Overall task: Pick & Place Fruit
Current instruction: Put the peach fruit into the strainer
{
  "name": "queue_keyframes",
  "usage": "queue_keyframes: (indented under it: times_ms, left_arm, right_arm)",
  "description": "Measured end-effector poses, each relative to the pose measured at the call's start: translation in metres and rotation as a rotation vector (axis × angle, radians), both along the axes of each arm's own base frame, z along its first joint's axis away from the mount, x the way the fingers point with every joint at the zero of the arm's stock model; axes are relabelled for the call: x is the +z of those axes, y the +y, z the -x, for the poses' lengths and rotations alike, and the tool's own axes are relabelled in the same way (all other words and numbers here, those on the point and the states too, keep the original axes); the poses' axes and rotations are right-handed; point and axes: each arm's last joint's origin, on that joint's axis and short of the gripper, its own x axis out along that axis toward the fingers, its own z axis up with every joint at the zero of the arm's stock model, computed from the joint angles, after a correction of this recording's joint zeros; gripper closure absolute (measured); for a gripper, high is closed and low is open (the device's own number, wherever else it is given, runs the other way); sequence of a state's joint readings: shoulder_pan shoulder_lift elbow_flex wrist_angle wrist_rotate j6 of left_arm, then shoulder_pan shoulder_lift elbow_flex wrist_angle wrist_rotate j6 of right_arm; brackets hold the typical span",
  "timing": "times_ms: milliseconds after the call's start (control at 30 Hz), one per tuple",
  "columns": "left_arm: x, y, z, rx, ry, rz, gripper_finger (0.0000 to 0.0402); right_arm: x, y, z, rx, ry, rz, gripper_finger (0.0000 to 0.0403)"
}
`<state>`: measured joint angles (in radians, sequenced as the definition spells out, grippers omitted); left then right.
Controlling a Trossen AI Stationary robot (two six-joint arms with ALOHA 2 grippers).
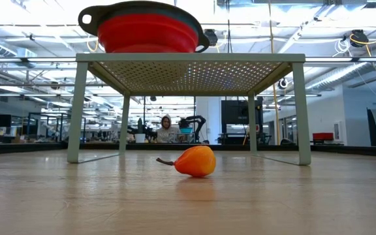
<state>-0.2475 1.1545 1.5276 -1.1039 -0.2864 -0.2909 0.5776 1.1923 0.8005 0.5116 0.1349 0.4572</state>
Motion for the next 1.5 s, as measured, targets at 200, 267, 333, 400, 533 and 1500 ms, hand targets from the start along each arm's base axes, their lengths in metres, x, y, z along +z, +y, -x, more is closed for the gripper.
queue_keyframes:
  times_ms: [200,267,333,400,533,1500]
  left_arm:
    - [0.000,-0.008,0.002,-0.041,0.001,0.000,0.0094]
    - [0.000,-0.009,0.002,-0.049,0.001,0.000,0.0094]
    - [0.000,-0.009,0.002,-0.052,0.001,0.001,0.0094]
    - [0.000,-0.009,0.002,-0.051,0.001,0.001,0.0094]
    - [0.000,-0.009,0.002,-0.008,-0.003,0.051,0.0094]
    - [-0.082,0.007,0.083,-0.192,-0.310,0.152,0.0094]
  right_arm:
    - [-0.001,0.005,0.003,0.022,-0.005,0.030,0.0248]
    - [-0.003,0.005,0.003,0.026,0.012,0.039,0.0253]
    - [-0.005,0.005,0.003,0.026,0.030,0.052,0.0256]
    - [-0.007,0.005,0.003,0.029,0.048,0.062,0.0257]
    - [-0.013,0.005,0.003,0.064,0.098,0.097,0.0258]
    - [-0.083,0.022,-0.012,0.241,0.424,0.348,0.0227]
